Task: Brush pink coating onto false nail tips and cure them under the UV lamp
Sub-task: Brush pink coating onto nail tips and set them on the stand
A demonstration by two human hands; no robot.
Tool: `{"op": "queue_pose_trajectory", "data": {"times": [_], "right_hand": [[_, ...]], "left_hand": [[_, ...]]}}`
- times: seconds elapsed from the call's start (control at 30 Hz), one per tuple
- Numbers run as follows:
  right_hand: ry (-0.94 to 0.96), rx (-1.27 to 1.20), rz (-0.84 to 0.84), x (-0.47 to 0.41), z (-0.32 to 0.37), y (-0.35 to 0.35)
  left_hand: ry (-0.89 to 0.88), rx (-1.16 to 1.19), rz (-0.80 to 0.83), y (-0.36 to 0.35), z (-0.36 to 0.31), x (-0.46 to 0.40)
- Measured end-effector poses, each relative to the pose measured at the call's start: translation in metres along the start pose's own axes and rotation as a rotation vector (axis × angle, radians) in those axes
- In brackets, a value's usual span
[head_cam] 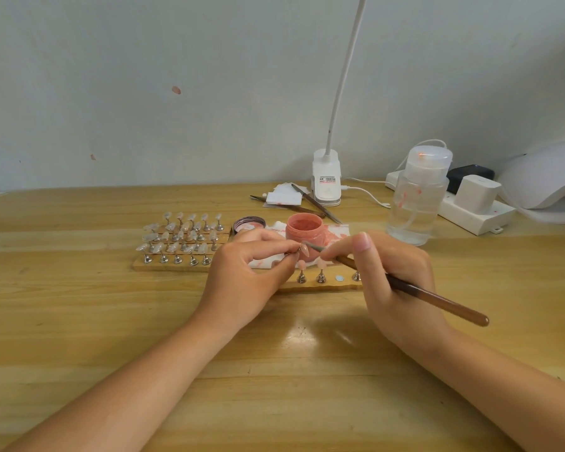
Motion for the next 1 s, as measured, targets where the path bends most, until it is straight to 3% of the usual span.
{"op": "queue_pose_trajectory", "data": {"times": [1.0], "right_hand": [[-0.015, -0.010, -0.031, -0.0015, 0.0006, 0.0015]], "left_hand": [[0.046, 0.013, 0.012, -0.0007, 0.0016, 0.0007]]}}
Point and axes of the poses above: each hand's wrist, its own x-axis away from the middle knuckle, its own y-axis out of the back of the hand, z = x × y, the point moved 9 cm from there along -x, towards the middle knuckle, and after that the axes turned 12 degrees about z, right-handed, at the moved point
